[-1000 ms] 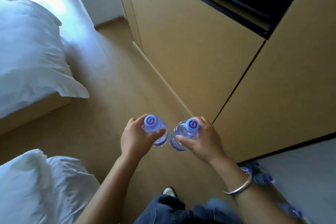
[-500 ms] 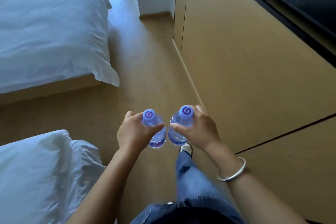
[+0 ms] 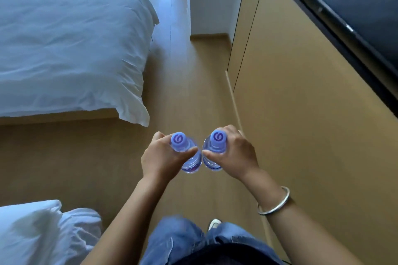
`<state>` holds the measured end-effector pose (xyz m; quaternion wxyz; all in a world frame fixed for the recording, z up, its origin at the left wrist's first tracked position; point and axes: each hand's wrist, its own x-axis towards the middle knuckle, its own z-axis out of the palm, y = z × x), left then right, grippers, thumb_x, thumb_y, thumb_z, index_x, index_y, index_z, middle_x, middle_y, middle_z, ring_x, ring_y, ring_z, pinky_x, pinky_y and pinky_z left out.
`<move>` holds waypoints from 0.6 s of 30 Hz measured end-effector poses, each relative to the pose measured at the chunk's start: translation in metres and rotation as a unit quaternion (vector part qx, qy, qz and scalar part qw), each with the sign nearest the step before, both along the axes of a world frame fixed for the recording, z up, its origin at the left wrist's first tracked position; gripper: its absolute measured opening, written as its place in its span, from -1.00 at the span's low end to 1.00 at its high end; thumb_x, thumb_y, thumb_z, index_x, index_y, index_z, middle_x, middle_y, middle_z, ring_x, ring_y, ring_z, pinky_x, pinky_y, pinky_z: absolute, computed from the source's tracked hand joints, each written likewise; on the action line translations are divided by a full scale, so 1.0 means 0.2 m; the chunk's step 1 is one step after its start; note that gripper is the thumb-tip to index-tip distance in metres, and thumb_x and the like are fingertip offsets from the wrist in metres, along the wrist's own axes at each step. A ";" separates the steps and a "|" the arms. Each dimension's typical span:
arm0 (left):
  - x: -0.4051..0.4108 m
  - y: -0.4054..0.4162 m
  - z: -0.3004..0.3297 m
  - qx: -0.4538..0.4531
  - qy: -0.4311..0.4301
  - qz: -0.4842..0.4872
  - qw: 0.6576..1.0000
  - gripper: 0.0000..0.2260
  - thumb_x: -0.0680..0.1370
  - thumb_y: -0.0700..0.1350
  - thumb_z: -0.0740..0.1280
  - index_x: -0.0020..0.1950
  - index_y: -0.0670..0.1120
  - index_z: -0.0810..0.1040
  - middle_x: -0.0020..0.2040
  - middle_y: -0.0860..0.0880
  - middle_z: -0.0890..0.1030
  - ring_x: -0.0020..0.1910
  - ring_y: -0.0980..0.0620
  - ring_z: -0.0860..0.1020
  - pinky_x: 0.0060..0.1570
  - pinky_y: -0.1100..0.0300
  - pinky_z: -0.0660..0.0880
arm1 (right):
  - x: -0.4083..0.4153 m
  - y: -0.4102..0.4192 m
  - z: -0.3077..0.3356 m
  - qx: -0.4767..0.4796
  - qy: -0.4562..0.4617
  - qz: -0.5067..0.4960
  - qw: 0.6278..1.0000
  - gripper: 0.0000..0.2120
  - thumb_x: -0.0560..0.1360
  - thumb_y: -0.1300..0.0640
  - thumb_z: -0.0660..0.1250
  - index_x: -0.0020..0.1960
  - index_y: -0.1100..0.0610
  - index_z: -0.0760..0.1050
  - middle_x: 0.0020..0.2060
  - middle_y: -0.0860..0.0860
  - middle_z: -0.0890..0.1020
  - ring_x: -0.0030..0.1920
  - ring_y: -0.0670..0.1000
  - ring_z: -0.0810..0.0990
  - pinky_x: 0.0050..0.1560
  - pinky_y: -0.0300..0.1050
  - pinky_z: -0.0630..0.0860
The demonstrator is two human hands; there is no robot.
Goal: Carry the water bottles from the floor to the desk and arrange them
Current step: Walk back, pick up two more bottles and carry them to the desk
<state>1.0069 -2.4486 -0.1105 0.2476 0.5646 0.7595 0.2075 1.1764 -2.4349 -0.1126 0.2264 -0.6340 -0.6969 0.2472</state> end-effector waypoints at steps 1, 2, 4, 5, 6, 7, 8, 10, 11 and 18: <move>0.00 0.07 0.00 0.005 -0.002 0.003 1.000 -0.73 0.31 0.23 0.44 -0.14 0.11 0.57 -0.17 0.06 0.42 -0.21 0.03 0.51 -0.28 0.20 0.38 | -0.01 0.08 0.00 0.005 0.003 0.000 1.000 -0.61 0.29 -0.07 0.49 0.02 0.07 0.50 -0.02 -0.04 0.53 0.01 0.08 0.49 -0.05 -0.09 0.45; -0.01 0.14 0.00 0.010 -0.004 0.007 1.000 -0.69 0.32 0.23 0.44 -0.04 0.10 0.58 -0.14 0.04 0.43 -0.19 0.01 0.52 -0.25 0.19 0.40 | -0.02 0.15 0.00 0.009 0.009 -0.002 1.000 -0.61 0.29 -0.06 0.49 0.02 0.07 0.50 -0.01 -0.05 0.54 0.01 0.07 0.48 -0.05 -0.10 0.44; -0.03 0.30 -0.02 0.014 -0.007 0.010 1.000 -0.61 0.34 0.23 0.43 0.09 0.10 0.56 -0.09 0.02 0.43 -0.14 -0.01 0.53 -0.19 0.17 0.43 | -0.07 0.31 -0.02 0.014 0.018 -0.003 1.000 -0.59 0.28 -0.06 0.50 0.03 0.08 0.50 0.01 -0.06 0.55 0.01 0.06 0.49 -0.05 -0.12 0.42; -0.05 0.37 -0.03 0.013 -0.007 0.009 1.000 -0.60 0.35 0.23 0.42 0.12 0.10 0.55 -0.09 0.02 0.42 -0.13 -0.01 0.53 -0.18 0.17 0.43 | -0.09 0.39 -0.03 0.013 0.018 -0.001 1.000 -0.58 0.27 -0.07 0.51 0.03 0.07 0.51 0.00 -0.05 0.56 0.02 0.06 0.49 -0.04 -0.12 0.42; -0.09 0.46 -0.04 0.012 -0.008 0.010 1.000 -0.59 0.35 0.24 0.42 0.12 0.10 0.56 -0.10 0.02 0.41 -0.13 -0.01 0.53 -0.19 0.17 0.43 | -0.12 0.49 -0.04 0.011 0.015 0.003 1.000 -0.57 0.27 -0.09 0.51 0.04 0.07 0.51 -0.01 -0.05 0.57 0.02 0.05 0.49 -0.04 -0.13 0.41; -0.12 0.54 -0.06 0.011 -0.009 0.012 1.000 -0.59 0.34 0.25 0.42 0.11 0.10 0.56 -0.10 0.02 0.41 -0.14 0.00 0.53 -0.19 0.18 0.42 | -0.16 0.58 -0.06 0.007 0.009 0.010 1.000 -0.57 0.27 -0.11 0.51 0.04 0.06 0.52 -0.03 -0.05 0.58 0.01 0.05 0.48 -0.04 -0.13 0.41; -0.17 0.63 -0.07 0.015 -0.007 0.015 1.000 -0.59 0.34 0.26 0.41 0.09 0.10 0.57 -0.11 0.02 0.41 -0.15 0.01 0.52 -0.20 0.19 0.41 | -0.21 0.68 -0.07 0.005 0.004 0.014 1.000 -0.57 0.27 -0.12 0.51 0.03 0.05 0.53 -0.04 -0.05 0.58 0.00 0.05 0.48 -0.05 -0.12 0.41; -0.26 0.81 -0.10 0.030 -0.003 0.021 0.999 -0.61 0.33 0.27 0.41 0.04 0.08 0.59 -0.14 0.02 0.40 -0.16 0.01 0.51 -0.22 0.19 0.40 | -0.31 0.86 -0.08 0.005 0.000 0.015 1.000 -0.57 0.27 -0.15 0.50 0.01 0.05 0.53 -0.08 -0.04 0.58 -0.02 0.05 0.48 -0.07 -0.11 0.42; -0.31 0.92 -0.10 0.038 -0.002 0.023 0.999 -0.62 0.33 0.27 0.42 0.01 0.06 0.60 -0.15 0.02 0.40 -0.15 0.01 0.51 -0.22 0.19 0.41 | -0.36 0.96 -0.08 0.004 -0.002 0.010 1.000 -0.58 0.26 -0.16 0.50 -0.01 0.06 0.53 -0.11 -0.05 0.56 -0.03 0.05 0.48 -0.08 -0.10 0.42; -0.64 1.58 -0.01 0.075 -0.024 -0.001 0.997 -0.69 0.32 0.16 0.48 -0.07 0.00 0.60 -0.11 -0.02 0.42 -0.15 -0.04 0.52 -0.12 0.08 0.51 | -0.72 1.57 0.00 0.013 0.004 -0.042 0.999 -0.57 0.25 -0.15 0.50 -0.10 0.13 0.49 -0.24 -0.08 0.42 -0.05 0.05 0.46 -0.18 -0.18 0.32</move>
